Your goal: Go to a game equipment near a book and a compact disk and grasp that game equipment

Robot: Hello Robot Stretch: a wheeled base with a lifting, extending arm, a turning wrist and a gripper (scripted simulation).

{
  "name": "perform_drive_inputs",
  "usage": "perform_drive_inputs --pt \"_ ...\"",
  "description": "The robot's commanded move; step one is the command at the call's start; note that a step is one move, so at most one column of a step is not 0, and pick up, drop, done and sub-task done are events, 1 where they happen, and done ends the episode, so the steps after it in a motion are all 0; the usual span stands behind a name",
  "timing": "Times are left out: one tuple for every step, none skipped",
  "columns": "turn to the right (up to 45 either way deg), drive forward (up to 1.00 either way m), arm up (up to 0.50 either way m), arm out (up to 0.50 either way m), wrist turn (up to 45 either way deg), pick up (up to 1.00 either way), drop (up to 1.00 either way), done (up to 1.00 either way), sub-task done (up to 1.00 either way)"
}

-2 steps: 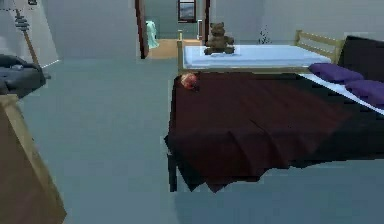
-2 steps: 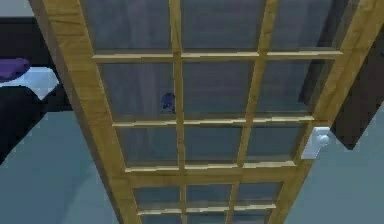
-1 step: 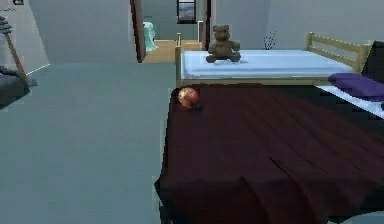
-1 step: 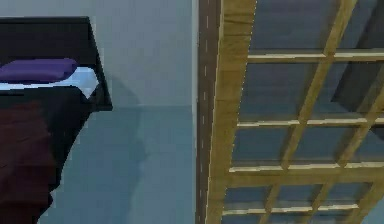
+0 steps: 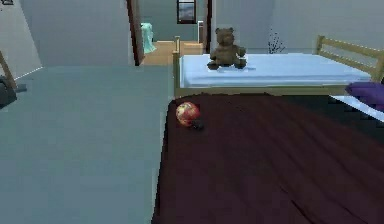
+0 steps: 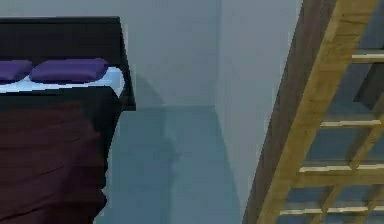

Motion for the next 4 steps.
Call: perform_drive_inputs --pt "-45.0 0.0 0.0 0.0 0.0 0.0 0.0 0.0 0.0" --pt "-45.0 0.0 0.0 0.0 0.0 0.0 0.0 0.0 0.0" --pt "-15.0 0.0 0.0 0.0 0.0 0.0 0.0 0.0 0.0" --pt "0.0 0.4 0.0 0.0 0.0 0.0 0.0 0.0 0.0"
